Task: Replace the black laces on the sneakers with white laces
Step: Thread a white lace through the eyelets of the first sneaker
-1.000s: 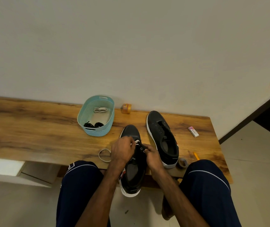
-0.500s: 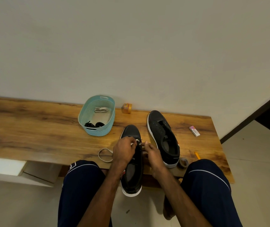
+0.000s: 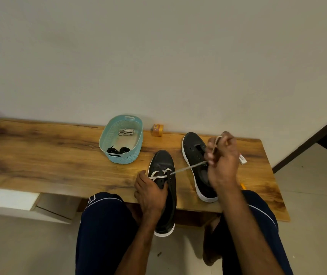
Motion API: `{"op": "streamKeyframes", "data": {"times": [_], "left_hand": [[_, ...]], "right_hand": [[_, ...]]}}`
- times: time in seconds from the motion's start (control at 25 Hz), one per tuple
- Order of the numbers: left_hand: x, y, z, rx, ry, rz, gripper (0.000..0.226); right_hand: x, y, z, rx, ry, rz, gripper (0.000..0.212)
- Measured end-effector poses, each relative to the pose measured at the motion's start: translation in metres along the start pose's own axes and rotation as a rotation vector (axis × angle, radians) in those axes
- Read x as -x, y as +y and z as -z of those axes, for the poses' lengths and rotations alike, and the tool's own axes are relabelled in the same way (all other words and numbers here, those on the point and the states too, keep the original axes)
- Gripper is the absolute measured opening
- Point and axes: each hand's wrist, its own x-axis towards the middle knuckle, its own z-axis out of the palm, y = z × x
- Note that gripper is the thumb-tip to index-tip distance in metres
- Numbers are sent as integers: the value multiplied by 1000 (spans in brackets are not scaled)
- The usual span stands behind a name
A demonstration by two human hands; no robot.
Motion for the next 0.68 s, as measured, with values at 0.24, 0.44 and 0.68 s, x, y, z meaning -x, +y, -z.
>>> {"op": "streamKeyframes", "data": {"times": [0.24, 0.44, 0.68], "left_hand": [[3, 1, 4, 186, -50, 10, 89], [15, -6, 10, 310, -46, 84, 91], [13, -2, 11, 305, -80, 136, 88]], "right_hand": [[15, 46, 16, 1453, -338, -80, 16], [43, 90, 5, 1829, -442, -110, 22], [32, 6, 25, 1350, -812, -463, 8]]}}
